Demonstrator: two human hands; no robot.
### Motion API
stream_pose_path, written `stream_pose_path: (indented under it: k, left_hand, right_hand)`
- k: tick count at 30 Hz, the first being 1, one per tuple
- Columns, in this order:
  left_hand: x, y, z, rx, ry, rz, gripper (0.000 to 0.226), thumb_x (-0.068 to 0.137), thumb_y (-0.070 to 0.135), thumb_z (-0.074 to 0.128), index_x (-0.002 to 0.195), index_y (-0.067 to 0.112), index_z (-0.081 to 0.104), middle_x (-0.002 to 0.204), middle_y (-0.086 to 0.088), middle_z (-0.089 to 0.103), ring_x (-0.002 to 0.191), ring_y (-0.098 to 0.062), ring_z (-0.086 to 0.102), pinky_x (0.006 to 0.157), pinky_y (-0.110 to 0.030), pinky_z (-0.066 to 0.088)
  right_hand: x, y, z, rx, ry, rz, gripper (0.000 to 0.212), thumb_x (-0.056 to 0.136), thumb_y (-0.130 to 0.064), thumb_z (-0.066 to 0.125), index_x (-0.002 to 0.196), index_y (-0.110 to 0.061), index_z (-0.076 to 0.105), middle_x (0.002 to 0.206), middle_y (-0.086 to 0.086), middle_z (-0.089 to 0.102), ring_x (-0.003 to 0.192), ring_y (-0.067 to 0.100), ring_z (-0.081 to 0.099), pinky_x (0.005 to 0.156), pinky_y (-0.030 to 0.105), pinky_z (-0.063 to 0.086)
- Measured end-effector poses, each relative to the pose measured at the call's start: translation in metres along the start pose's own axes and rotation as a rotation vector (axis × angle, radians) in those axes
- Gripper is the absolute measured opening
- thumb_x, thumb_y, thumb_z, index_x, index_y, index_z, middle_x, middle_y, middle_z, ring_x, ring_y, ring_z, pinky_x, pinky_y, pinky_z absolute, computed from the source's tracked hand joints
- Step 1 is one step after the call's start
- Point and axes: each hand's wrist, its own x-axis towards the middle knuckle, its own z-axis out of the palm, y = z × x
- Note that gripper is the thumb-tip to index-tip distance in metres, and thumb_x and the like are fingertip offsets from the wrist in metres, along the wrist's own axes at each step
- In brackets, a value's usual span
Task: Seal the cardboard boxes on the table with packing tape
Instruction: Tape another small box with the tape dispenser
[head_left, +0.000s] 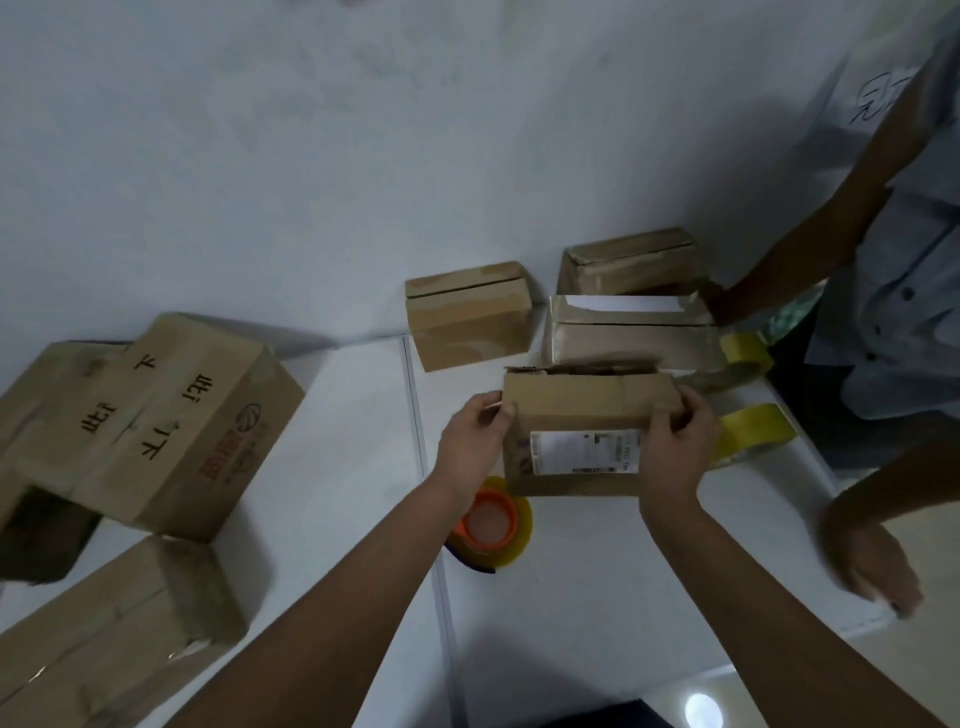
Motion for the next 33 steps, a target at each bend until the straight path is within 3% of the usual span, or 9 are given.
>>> stream_pose_path:
  k: [4,7,12,17,19,23,27,30,33]
  left_hand:
    - [-0.017,0.019,-0.042,-0.059,0.186,0.111,0.018,0.1,0.044,0.051,0.116,0.036,0.056,0.107,0.016,0.062,0.098,0.002,0.058,0.078,-0.017,0.046]
    - [-0.033,0.009,-0.091,-0.087,0.307,0.141,0.026,0.099,0.046,0.051,0.122,0.032,0.053,0.107,0.015,0.061,0.096,0.002,0.058,0.07,-0.015,0.043]
    - [-0.071,-0.058,-0.171,-0.13,0.492,0.095,0.033,0.099,0.042,0.055,0.127,0.025,0.054,0.118,0.003,0.06,0.102,-0.006,0.059,0.071,-0.015,0.042]
    - [-0.106,-0.134,-0.217,-0.182,0.553,-0.053,0.045,0.088,0.06,0.053,0.123,0.032,0.053,0.125,-0.002,0.054,0.108,-0.019,0.058,0.077,-0.03,0.051]
    - [-0.113,-0.151,-0.226,-0.181,0.544,-0.074,0.04,0.091,0.054,0.054,0.122,0.029,0.052,0.125,-0.004,0.054,0.107,-0.02,0.058,0.075,-0.032,0.052]
    - [-0.126,-0.171,-0.237,-0.061,0.522,-0.115,0.038,0.092,0.056,0.051,0.123,0.033,0.048,0.123,-0.001,0.055,0.107,-0.023,0.058,0.089,-0.052,0.055]
    - [-0.135,-0.176,-0.249,0.093,0.521,-0.044,0.045,0.098,0.031,0.056,0.139,0.019,0.041,0.134,-0.007,0.05,0.118,-0.025,0.053,0.1,-0.046,0.049]
    - [-0.144,-0.179,-0.242,0.394,0.436,0.06,0.07,0.093,0.016,0.064,0.152,0.019,0.028,0.15,-0.011,0.03,0.136,-0.028,0.034,0.111,-0.04,0.034]
    - [-0.142,-0.183,-0.237,0.85,0.323,0.351,0.076,0.09,0.007,0.059,0.156,0.023,0.025,0.164,-0.007,0.014,0.151,-0.028,0.008,0.121,-0.042,0.008]
  right_hand:
    - [-0.042,-0.041,0.017,0.146,-0.075,-0.033,0.028,0.1,-0.029,0.05,0.127,-0.029,0.046,0.129,-0.002,0.041,0.111,0.01,0.054,0.092,0.03,0.053]
    - [-0.088,-0.054,0.043,0.192,-0.206,-0.104,0.028,0.099,-0.022,0.052,0.125,-0.029,0.046,0.127,-0.005,0.041,0.114,0.012,0.055,0.097,0.036,0.052]
    - [-0.185,-0.033,0.087,0.176,-0.396,-0.148,0.03,0.097,-0.015,0.053,0.124,-0.027,0.048,0.124,-0.011,0.041,0.113,0.008,0.054,0.099,0.039,0.05]
    - [-0.254,0.0,0.109,0.096,-0.501,-0.138,0.032,0.095,-0.013,0.055,0.126,-0.02,0.048,0.119,-0.007,0.042,0.112,0.012,0.052,0.098,0.044,0.049]
    - [-0.268,0.007,0.114,0.066,-0.523,-0.136,0.032,0.096,-0.011,0.055,0.126,-0.017,0.048,0.119,-0.003,0.044,0.11,0.009,0.052,0.098,0.042,0.049]
    - [-0.287,0.023,0.119,0.005,-0.53,-0.139,0.032,0.094,-0.008,0.053,0.123,-0.022,0.047,0.122,0.001,0.044,0.112,0.016,0.052,0.097,0.045,0.05]
    - [-0.299,0.041,0.117,-0.097,-0.58,-0.161,0.035,0.094,-0.002,0.053,0.126,-0.011,0.046,0.125,0.004,0.039,0.114,0.019,0.048,0.097,0.037,0.047]
    - [-0.292,0.058,0.109,-0.143,-0.595,-0.105,0.037,0.093,0.001,0.053,0.128,-0.009,0.046,0.127,0.007,0.044,0.109,0.016,0.05,0.091,0.031,0.046]
    - [-0.284,0.072,0.103,-0.151,-0.603,-0.099,0.035,0.093,-0.003,0.057,0.125,-0.014,0.047,0.125,0.007,0.051,0.109,0.015,0.054,0.093,0.035,0.049]
